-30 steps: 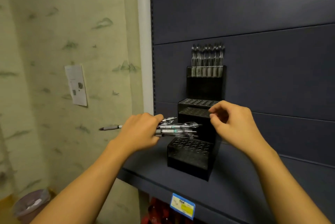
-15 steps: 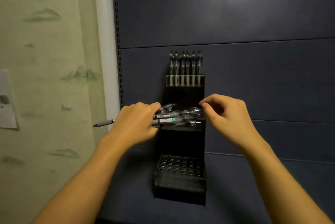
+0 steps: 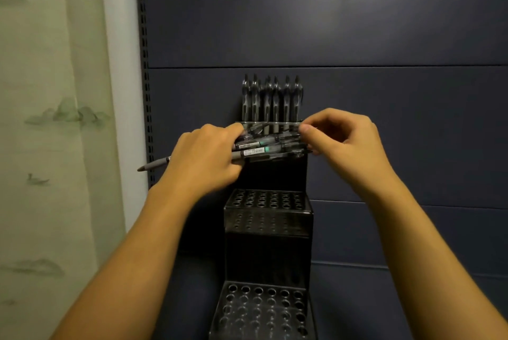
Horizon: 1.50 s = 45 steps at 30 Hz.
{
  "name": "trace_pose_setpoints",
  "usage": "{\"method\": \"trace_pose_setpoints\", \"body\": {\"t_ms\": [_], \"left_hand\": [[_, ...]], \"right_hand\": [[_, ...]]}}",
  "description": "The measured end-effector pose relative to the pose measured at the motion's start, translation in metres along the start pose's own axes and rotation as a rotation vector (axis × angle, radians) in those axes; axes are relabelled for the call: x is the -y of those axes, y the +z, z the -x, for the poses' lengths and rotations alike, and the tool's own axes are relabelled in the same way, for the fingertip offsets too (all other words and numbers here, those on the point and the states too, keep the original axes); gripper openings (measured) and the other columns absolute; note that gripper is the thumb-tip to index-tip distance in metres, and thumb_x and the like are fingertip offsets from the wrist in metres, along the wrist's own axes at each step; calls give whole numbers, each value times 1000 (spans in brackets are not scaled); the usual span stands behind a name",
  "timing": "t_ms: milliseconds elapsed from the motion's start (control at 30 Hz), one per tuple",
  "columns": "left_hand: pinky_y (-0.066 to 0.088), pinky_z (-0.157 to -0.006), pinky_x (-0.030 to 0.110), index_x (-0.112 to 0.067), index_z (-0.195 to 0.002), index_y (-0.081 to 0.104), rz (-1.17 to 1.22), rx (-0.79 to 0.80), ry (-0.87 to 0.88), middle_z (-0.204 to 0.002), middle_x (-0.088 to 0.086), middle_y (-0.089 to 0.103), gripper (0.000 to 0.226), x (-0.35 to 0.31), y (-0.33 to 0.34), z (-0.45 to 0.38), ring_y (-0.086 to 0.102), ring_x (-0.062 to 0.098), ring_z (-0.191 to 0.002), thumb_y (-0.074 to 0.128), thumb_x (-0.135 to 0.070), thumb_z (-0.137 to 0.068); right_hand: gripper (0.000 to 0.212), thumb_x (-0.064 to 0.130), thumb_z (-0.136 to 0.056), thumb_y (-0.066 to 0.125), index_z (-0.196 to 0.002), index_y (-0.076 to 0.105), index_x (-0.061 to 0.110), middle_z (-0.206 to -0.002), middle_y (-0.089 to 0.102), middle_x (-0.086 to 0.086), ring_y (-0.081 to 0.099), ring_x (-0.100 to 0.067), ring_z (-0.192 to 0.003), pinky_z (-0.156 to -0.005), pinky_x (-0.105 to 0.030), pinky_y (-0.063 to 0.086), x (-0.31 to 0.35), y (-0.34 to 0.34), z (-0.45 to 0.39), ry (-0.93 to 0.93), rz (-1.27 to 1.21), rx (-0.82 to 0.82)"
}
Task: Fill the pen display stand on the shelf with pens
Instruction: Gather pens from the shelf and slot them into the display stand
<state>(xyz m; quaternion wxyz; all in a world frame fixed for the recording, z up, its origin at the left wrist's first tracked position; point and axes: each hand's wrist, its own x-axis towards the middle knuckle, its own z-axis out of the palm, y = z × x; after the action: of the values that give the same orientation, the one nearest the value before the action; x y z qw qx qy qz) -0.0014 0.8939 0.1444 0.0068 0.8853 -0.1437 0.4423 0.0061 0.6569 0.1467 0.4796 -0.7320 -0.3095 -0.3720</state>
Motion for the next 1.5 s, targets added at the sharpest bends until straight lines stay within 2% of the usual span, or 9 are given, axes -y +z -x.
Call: {"method": "trace_pose_setpoints", "body": {"t_ms": [167,300,467,667,867,1033,1200,1333,1500], "left_hand": [[37,-57,33,-30,-91,41,4,-34,41,-73,-7,55,29,14,9,-13,54,24,-70,66,-21,-79],[36,-57,33,-28,-88,44,52,-52,70,-70,-9,53,27,21,15,-13,51,22,-66,66,-20,-75],[46,-56,37,-27,-87,47,96,-58,86,-67,-8,54,24,29,24,-8,54,22,-64,64,-18,-73],[29,-47,27,-30,-84,45,156,-74,108,-60,-12,47,28,37,40,-1,46,13,-54,66,-17,-69],[36,-54,30,-27,-92,53,182,-26,89,-66,-11,52,17,40,42,0,52,13,-62,62,-24,-78],[34,-54,28,-29,-92,51,181,-50,97,-65,-13,49,20,42,47,-1,49,11,-59,66,-28,-79],[29,-47,24,-32,-83,43,162,-82,109,-58,-16,43,26,45,48,0,43,9,-51,66,-27,-73],[42,-50,31,-29,-83,51,164,-75,90,-60,-13,49,22,44,47,0,50,13,-55,69,-25,-72],[48,-58,35,-30,-87,53,182,-48,72,-66,-13,52,16,47,44,1,55,15,-62,66,-30,-77]], "right_hand": [[6,17,-92,73,-90,76,22,-78,74,5,69,-11,-74,-68,-29,55,-8,6,-10,50,-111,47],[4,17,-91,73,-90,76,19,-76,73,8,66,-4,-69,-64,-20,53,-6,10,-10,55,-137,65],[7,11,-90,70,-90,76,15,-72,71,4,64,-6,-65,-63,-24,55,-9,23,-6,48,-198,22],[15,-1,-92,65,-91,75,10,-70,68,-5,63,-15,-65,-65,-23,55,-15,42,-5,63,-266,-68],[18,-6,-94,59,-96,72,6,-76,68,-13,63,-18,-68,-69,-26,56,-15,44,-4,99,-291,-108],[17,12,-84,69,-98,75,5,-81,67,-16,62,-23,-72,-68,-28,55,-10,41,-2,166,-429,-68],[22,24,-63,81,-82,80,13,-77,69,-7,65,-17,-70,-67,-25,56,-4,45,-3,332,-576,-50],[21,22,-65,80,-82,79,10,-76,68,-7,64,-17,-70,-70,-29,54,-3,46,-3,363,-571,-37],[20,17,-72,75,-91,76,11,-76,63,-4,62,-17,-72,-66,-27,53,-3,44,-2,266,-664,-124]]}}
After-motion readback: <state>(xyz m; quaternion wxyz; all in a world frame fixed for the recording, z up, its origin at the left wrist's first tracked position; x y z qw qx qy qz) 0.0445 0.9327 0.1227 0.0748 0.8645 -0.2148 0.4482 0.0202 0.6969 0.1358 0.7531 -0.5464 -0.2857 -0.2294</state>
